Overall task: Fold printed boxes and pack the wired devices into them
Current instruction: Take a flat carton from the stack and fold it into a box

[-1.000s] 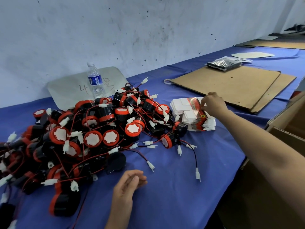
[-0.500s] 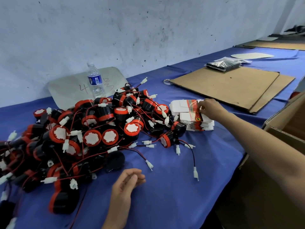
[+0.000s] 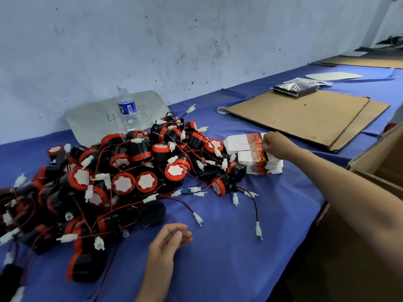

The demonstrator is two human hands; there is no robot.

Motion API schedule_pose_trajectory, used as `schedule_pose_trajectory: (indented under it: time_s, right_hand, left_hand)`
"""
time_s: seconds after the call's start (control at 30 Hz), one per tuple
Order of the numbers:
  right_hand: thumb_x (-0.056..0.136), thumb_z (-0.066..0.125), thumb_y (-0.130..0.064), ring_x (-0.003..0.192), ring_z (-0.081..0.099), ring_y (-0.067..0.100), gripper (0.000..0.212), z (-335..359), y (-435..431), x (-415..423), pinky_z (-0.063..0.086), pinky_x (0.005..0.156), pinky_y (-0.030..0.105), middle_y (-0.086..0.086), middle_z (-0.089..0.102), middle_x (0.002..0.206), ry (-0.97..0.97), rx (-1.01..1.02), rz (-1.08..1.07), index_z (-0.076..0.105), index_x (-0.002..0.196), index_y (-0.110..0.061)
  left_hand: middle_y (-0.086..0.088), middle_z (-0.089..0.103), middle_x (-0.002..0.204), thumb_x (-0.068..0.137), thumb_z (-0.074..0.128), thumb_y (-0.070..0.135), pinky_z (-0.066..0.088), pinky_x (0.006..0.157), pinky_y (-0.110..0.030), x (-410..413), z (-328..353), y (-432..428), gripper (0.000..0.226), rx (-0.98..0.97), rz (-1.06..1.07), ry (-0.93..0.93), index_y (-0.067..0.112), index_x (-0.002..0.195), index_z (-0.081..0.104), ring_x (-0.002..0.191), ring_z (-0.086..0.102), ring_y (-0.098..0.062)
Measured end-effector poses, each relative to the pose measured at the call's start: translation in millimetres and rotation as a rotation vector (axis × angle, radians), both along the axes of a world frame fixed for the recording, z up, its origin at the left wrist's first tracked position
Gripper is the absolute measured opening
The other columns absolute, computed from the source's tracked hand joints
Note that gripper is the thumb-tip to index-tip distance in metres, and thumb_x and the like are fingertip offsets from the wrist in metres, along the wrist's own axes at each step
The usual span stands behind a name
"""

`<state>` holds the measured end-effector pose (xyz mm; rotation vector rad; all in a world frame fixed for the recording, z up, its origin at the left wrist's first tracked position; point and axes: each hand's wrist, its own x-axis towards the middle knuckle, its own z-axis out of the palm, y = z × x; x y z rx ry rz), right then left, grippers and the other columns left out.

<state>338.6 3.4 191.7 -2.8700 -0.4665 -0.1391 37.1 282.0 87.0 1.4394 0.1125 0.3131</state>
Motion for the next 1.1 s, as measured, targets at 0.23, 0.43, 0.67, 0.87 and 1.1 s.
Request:
schedule_pose_trajectory:
  time_s: [0.23,0.43,0.67,0.87,1.1]
  right_hand:
    - [0.092,0.051,-0.022,0.077,0.056,0.032,0.025,17,-20,-34,0.043,0.064,0.04,0.013,0.063,0.082,-0.029,0.233,-0.149,0.061,0.089,0.0]
    - [0.092,0.048,-0.022,0.069,0.05,0.022,0.027,34,-23,-80,0.036,0.062,0.034,0.01,0.062,0.078,0.184,0.194,-0.095,0.065,0.088,-0.002]
    - [0.094,0.047,-0.016,0.053,0.043,0.017,0.022,19,-39,-128,0.035,0.052,0.029,0.006,0.051,0.064,0.428,0.436,-0.184,0.057,0.084,0.0]
    - [0.096,0.045,-0.012,0.05,0.043,0.015,0.022,7,-40,-141,0.035,0.049,0.026,0.004,0.051,0.06,0.428,0.602,-0.201,0.054,0.075,-0.01]
    - [0.093,0.047,-0.01,0.057,0.045,0.015,0.018,-10,-41,-156,0.037,0.059,0.03,0.004,0.052,0.063,0.332,0.681,-0.203,0.049,0.075,-0.009]
  left_hand:
    - [-0.017,0.069,0.089,0.083,0.055,0.024,0.055,0.078,-0.025,2,-1,1,0.021,-0.06,0.014,0.009,0.016,0.09,0.073,0.085,0.069,-0.025]
    - [-0.018,0.069,0.085,0.09,0.051,0.008,0.057,0.077,-0.025,3,-4,0,0.018,-0.071,0.05,0.01,0.004,0.092,0.069,0.08,0.069,-0.022]
    - [0.009,0.07,0.087,0.09,0.06,-0.002,0.048,0.076,-0.009,4,21,-37,0.023,0.466,0.117,-0.032,0.019,0.086,0.067,0.083,0.065,-0.003]
    - [0.009,0.065,0.098,0.091,0.059,0.024,0.047,0.083,-0.022,56,78,-140,0.013,0.736,-0.142,-0.035,0.022,0.103,0.062,0.094,0.059,-0.007]
    - [-0.006,0.058,0.119,0.091,0.061,0.023,0.042,0.087,-0.027,113,79,-183,0.029,0.545,-0.004,0.333,0.014,0.118,0.057,0.111,0.057,-0.023]
